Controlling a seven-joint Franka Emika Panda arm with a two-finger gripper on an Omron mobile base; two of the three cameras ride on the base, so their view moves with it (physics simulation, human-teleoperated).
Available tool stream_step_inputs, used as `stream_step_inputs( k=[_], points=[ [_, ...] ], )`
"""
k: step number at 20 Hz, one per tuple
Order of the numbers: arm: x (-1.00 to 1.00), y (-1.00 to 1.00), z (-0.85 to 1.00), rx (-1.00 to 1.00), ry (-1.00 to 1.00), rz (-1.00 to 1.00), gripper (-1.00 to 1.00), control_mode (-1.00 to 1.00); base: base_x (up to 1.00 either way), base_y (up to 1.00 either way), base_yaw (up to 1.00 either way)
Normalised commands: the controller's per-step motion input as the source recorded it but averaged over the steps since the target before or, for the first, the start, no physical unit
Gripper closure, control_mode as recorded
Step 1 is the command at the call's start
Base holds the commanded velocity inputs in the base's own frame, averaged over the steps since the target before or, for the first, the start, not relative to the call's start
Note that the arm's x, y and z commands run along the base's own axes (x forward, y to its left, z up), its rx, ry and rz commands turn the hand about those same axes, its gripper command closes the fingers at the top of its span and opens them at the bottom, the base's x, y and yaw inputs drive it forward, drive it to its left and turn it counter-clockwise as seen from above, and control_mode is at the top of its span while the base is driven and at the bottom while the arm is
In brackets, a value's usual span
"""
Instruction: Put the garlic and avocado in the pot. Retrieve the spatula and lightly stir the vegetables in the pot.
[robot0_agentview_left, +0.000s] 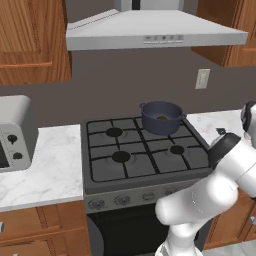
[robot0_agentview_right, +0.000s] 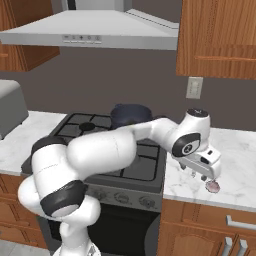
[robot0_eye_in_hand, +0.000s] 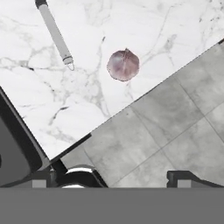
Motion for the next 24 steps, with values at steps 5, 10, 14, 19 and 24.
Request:
stream_step_inputs(
  k=[5, 10, 14, 19, 24],
  points=[
    [0.03, -0.33, -0.31, 0.05, 0.00, 0.02, -1.00, -1.00, 0.00, 0.00, 0.00],
    [0.31, -0.19, -0.31, 0.05, 0.01, 0.02, -1.00, -1.00, 0.00, 0.00, 0.00],
    [0.41, -0.01, -0.23, 0.04, 0.01, 0.03, -1.00, -1.00, 0.00, 0.00, 0.00],
    [0.41, -0.22, -0.15, 0.03, 0.00, 0.03, -1.00, -1.00, 0.00, 0.00, 0.00],
    [0.14, -0.29, -0.03, 0.03, 0.00, 0.02, -1.00, -1.00, 0.00, 0.00, 0.00]
  ],
)
